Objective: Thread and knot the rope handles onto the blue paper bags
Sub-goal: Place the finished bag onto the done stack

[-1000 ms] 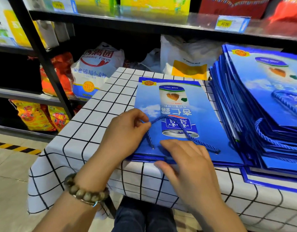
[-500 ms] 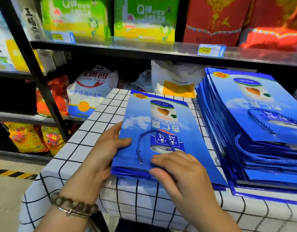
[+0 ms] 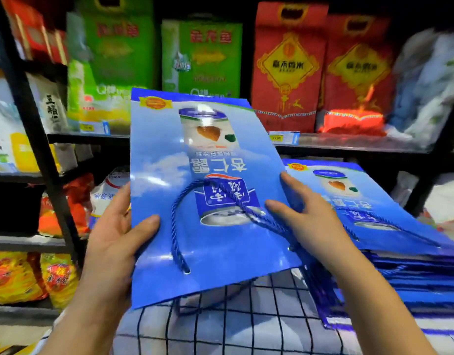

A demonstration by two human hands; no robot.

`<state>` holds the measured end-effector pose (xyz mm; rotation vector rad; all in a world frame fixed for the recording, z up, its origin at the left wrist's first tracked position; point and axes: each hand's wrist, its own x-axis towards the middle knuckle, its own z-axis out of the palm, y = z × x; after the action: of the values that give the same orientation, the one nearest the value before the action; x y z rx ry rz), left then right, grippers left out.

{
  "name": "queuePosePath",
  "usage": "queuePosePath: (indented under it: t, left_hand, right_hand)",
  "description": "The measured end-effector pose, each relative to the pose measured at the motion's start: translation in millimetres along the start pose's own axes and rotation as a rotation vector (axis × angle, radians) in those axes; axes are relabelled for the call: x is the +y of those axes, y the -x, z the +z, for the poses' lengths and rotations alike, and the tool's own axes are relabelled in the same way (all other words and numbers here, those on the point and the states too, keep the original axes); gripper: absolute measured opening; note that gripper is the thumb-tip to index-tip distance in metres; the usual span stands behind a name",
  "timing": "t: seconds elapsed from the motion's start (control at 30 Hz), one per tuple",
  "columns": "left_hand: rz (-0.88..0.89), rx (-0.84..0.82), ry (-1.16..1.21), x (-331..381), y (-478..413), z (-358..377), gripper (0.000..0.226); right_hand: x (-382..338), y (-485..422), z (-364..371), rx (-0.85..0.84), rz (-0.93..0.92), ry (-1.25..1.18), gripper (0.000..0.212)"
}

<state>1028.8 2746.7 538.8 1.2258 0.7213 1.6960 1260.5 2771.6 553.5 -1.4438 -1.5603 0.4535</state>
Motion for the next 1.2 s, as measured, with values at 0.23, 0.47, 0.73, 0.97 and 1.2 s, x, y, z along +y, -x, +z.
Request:
queuePosePath:
  t: [0.23,0.47,0.73,0.97,1.2]
  left_hand:
    - [0.041,-0.193,-0.212,-26.0,-47.3,103.3,0.03]
    - [-0.185,-0.284,-0.385,-94.8,-62.1,183.5,0.02]
    - [-0.437,-0.309,-0.464,-135.7,-52.6,188.6,0.023]
    - [-0.015,-0.346,-0.826,-113.5,-57.3,199.1,0.047]
    - [-0.051,-0.705,-1.028,-107.6,-57.8,228.7,0.058]
  right_hand:
    - [17.5,-17.2,-126.9,0.247,0.002,0.305,0.057]
    - [98.2,-19.4,-188.6,0.208,0.222,0.398,0.059]
    - [139.6,-26.1,-180.8,0.054,0.398,0.596,0.059]
    - [126.2,-41.5,-189.5,0.149,0.199,0.74,0.04]
    - [106.0,-42.9,-167.4,-0.163,0.116,0.574,0.049]
